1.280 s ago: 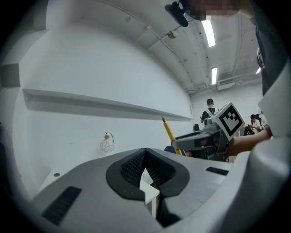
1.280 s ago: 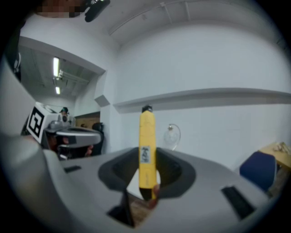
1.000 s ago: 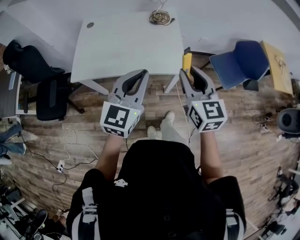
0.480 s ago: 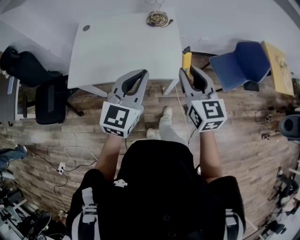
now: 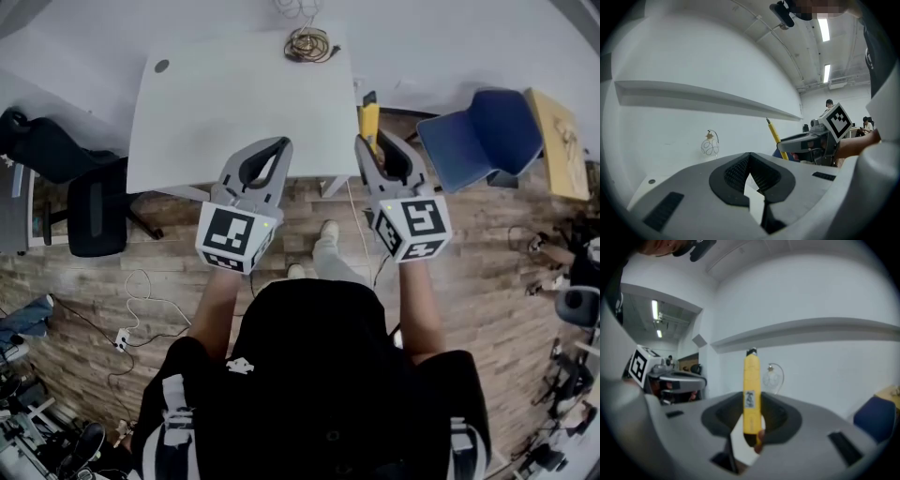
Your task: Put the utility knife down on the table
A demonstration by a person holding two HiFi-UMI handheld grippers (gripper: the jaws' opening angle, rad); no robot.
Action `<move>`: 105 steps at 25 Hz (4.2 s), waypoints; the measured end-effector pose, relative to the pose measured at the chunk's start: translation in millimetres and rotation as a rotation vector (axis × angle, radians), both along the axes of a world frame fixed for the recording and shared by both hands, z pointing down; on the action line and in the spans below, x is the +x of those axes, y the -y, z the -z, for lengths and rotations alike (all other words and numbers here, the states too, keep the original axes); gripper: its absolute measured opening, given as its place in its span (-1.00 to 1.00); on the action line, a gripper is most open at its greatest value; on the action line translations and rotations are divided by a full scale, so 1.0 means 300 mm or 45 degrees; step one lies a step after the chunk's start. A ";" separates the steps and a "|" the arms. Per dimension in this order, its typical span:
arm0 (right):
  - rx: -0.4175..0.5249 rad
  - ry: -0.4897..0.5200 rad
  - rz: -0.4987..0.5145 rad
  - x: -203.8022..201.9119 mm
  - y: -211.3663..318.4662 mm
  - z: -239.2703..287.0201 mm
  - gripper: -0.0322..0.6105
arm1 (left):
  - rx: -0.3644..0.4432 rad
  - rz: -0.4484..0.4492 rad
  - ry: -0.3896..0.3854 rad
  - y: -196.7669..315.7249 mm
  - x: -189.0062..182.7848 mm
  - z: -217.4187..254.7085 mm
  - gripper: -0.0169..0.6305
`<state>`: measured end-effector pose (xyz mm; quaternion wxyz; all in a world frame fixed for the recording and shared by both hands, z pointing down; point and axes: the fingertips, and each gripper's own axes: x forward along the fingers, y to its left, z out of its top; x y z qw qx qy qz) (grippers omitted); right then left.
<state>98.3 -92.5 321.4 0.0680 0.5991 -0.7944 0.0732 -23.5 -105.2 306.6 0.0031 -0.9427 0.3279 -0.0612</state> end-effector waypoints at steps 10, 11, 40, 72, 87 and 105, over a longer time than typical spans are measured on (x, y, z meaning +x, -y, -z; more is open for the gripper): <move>-0.038 0.016 0.070 0.120 0.199 -0.033 -0.48 | -0.033 0.087 0.024 0.192 0.102 -0.021 -0.90; -0.042 0.018 0.079 0.126 0.217 -0.040 -0.48 | -0.039 0.095 0.028 0.207 0.108 -0.028 -0.90; -0.197 0.027 0.431 0.112 0.445 -0.213 -0.48 | -0.118 0.281 0.081 0.371 0.222 -0.114 -0.90; -0.947 -0.514 0.917 -0.160 0.370 -0.867 -0.48 | -0.343 0.296 0.104 0.473 -0.062 -0.396 -0.90; -1.168 -0.884 1.039 -0.113 0.403 -1.159 -0.48 | -0.432 0.265 0.160 0.423 -0.084 -0.506 -0.90; -1.138 -1.090 1.019 -0.065 0.485 -1.254 -0.48 | -0.477 0.245 0.179 0.410 -0.057 -0.559 -0.90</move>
